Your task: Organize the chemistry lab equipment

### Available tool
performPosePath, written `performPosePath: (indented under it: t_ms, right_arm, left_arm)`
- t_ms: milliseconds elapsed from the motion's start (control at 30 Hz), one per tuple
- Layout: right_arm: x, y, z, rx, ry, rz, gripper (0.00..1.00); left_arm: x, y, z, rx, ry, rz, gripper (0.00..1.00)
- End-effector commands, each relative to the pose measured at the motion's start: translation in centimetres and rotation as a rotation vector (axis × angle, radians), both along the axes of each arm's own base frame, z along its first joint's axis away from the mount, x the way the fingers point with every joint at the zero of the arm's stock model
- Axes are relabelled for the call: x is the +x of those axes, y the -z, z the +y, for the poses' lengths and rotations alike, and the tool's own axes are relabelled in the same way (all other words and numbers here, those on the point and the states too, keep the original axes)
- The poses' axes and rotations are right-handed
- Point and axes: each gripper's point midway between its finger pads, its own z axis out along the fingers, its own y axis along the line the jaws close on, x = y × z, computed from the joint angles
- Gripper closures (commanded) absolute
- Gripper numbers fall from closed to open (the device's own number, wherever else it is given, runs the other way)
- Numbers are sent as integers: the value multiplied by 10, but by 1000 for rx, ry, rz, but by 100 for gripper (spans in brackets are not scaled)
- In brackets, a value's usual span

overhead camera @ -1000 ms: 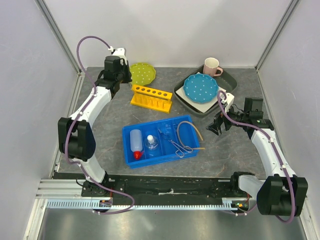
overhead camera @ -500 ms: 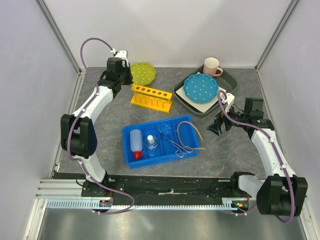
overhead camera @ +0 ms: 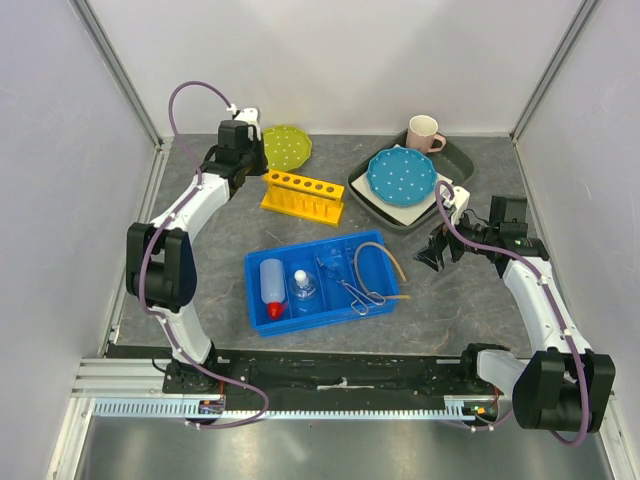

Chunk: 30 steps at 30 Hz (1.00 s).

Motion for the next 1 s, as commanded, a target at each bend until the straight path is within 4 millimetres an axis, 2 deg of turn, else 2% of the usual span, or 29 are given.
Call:
performPosePath:
  t_ms: [0, 67, 167, 267, 400, 500, 533, 567, 600, 633, 667, 733, 767, 800, 833, 867, 900, 933, 967]
  right_arm:
    - [2, -5, 2, 9, -28, -27, 2]
    - [2, -6, 2, 9, -28, -30, 2]
    - [2, -6, 1, 8, -28, -27, 2]
    - [2, -6, 1, 5, -27, -31, 2]
    - [2, -6, 0, 2, -26, -33, 2]
    - [3, -6, -2, -11, -20, -40, 2]
    - [3, -7, -2, -15, -23, -46, 2]
    - [4, -6, -4, -19, -17, -45, 2]
    - [4, -6, -5, -22, -15, -49, 2]
    - [5, -7, -6, -25, -14, -54, 2]
    - [5, -7, -8, -24, -7, -54, 2]
    - [7, -7, -11, -24, 6, -49, 2]
    - [10, -11, -12, -19, 32, -39, 2]
    - [12, -12, -17, -31, 64, -26, 2]
    - [15, -12, -20, -35, 90, -8, 2]
    - [19, -20, -22, -42, 105, -13, 2]
    - [19, -17, -30, -68, 149, 25, 2]
    - [22, -15, -34, -79, 183, 53, 2]
    - [27, -20, -38, -86, 217, 63, 2]
  left_arm:
    - [4, 7, -2, 34, 35, -23, 84]
    - [2, 10, -5, 23, 55, -15, 81]
    - [-2, 16, -5, 21, 57, 11, 65]
    - [-5, 17, -6, 17, 56, 21, 55]
    - [-9, 6, -5, 11, 52, 16, 43]
    - [-15, -23, 0, 10, 40, -21, 32]
    - [-18, -32, 2, 10, 35, -30, 31]
    - [-23, -54, 4, 6, 32, -71, 29]
    - [-27, -65, 7, 1, 27, -90, 27]
    - [-32, -73, 9, -1, 24, -103, 26]
    - [-42, -98, 14, -15, 15, -152, 22]
    - [-57, -109, 21, -39, 8, -170, 17]
    - [-71, -128, 31, -61, -7, -210, 10]
    - [-81, -135, 31, -88, 7, -222, 6]
    - [-92, -122, 34, -120, 2, -190, 2]
    - [-99, -121, 44, -139, -12, -190, 0]
    - [-119, -135, 42, -174, 26, -225, 0]
    - [-130, -114, 43, -191, 33, -179, 0]
    - [-139, -111, 48, -204, 37, -178, 0]
